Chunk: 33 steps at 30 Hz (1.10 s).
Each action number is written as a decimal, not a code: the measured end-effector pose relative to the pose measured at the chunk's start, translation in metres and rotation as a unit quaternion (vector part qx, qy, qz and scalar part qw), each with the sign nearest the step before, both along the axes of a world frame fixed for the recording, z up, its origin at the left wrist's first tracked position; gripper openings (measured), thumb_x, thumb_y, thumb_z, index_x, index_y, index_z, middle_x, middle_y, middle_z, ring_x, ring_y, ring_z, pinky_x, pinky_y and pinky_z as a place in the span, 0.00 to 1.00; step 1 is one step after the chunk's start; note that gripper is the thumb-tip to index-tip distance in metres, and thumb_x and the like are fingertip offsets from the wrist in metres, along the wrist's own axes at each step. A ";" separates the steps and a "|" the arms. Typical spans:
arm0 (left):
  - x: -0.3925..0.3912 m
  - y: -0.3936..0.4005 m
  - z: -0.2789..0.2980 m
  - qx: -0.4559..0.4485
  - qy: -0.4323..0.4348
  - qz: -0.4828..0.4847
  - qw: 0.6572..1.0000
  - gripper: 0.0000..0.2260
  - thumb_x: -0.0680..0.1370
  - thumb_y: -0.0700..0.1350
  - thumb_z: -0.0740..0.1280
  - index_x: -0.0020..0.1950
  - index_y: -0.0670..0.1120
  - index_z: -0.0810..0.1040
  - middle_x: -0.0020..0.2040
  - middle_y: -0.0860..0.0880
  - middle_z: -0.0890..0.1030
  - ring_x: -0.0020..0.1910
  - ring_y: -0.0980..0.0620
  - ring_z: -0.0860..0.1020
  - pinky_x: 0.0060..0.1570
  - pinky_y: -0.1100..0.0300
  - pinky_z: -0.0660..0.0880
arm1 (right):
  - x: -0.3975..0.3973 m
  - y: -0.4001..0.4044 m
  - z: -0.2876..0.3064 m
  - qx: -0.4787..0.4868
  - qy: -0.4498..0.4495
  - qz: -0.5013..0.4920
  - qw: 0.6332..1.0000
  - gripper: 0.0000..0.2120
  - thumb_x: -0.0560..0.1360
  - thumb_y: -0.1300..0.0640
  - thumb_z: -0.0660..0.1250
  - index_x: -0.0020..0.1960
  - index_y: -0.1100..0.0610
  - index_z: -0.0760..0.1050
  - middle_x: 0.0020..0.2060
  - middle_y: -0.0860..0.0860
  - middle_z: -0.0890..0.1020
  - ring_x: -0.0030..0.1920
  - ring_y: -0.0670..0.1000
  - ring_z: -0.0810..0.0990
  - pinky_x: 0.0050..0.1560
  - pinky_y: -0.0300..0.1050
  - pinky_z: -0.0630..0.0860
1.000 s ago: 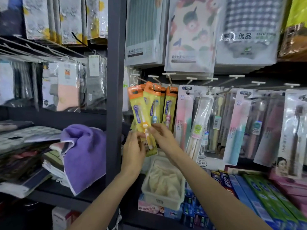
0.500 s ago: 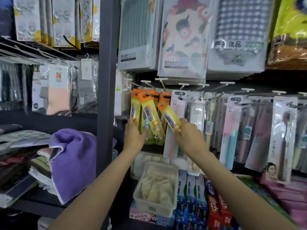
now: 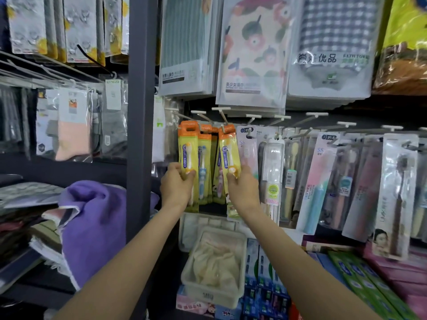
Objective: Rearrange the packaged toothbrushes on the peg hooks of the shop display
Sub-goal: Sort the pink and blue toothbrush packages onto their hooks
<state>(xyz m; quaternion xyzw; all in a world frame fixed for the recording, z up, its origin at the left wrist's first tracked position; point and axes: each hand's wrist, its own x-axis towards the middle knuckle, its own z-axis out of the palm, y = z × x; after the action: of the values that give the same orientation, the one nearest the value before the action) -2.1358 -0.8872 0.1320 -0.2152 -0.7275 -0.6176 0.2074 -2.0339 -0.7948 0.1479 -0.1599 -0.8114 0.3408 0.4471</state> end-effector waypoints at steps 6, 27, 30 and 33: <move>0.014 -0.009 -0.006 0.016 0.067 0.005 0.998 0.16 0.76 0.46 0.66 0.60 0.40 0.70 0.52 0.47 0.77 0.51 0.48 0.76 0.53 0.51 0.74 | -0.003 0.008 -0.016 -0.041 -0.121 0.005 0.992 0.12 0.78 0.59 0.60 0.58 0.64 0.66 0.55 0.61 0.73 0.50 0.58 0.75 0.45 0.45 0.69; 0.016 -0.008 -0.019 -0.059 0.111 -0.042 0.991 0.11 0.74 0.42 0.69 0.54 0.39 0.74 0.50 0.44 0.79 0.48 0.47 0.78 0.51 0.52 0.76 | -0.003 0.003 0.029 0.090 -0.109 -0.038 0.989 0.12 0.79 0.65 0.57 0.62 0.65 0.68 0.54 0.60 0.77 0.55 0.60 0.76 0.46 0.47 0.70; 0.009 -0.007 -0.015 -0.085 0.107 -0.017 0.990 0.13 0.75 0.41 0.68 0.57 0.37 0.73 0.54 0.42 0.77 0.53 0.47 0.76 0.50 0.59 0.71 | 0.000 -0.002 0.028 0.161 -0.142 -0.107 0.971 0.14 0.77 0.68 0.56 0.63 0.65 0.65 0.56 0.61 0.75 0.55 0.61 0.75 0.43 0.47 0.67; 0.005 0.000 -0.010 -0.116 0.098 -0.008 0.988 0.15 0.76 0.42 0.67 0.60 0.38 0.72 0.57 0.43 0.76 0.56 0.47 0.74 0.50 0.61 0.67 | 0.003 -0.005 0.026 0.242 -0.160 -0.172 0.941 0.16 0.77 0.67 0.55 0.64 0.64 0.64 0.58 0.59 0.75 0.56 0.60 0.76 0.42 0.46 0.67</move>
<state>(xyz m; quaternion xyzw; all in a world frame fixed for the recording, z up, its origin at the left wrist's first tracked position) -2.1304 -0.8874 0.1216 -0.3029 -0.7687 -0.5068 0.2460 -2.0313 -0.8002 0.1735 -0.2362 -0.8906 0.0222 0.3881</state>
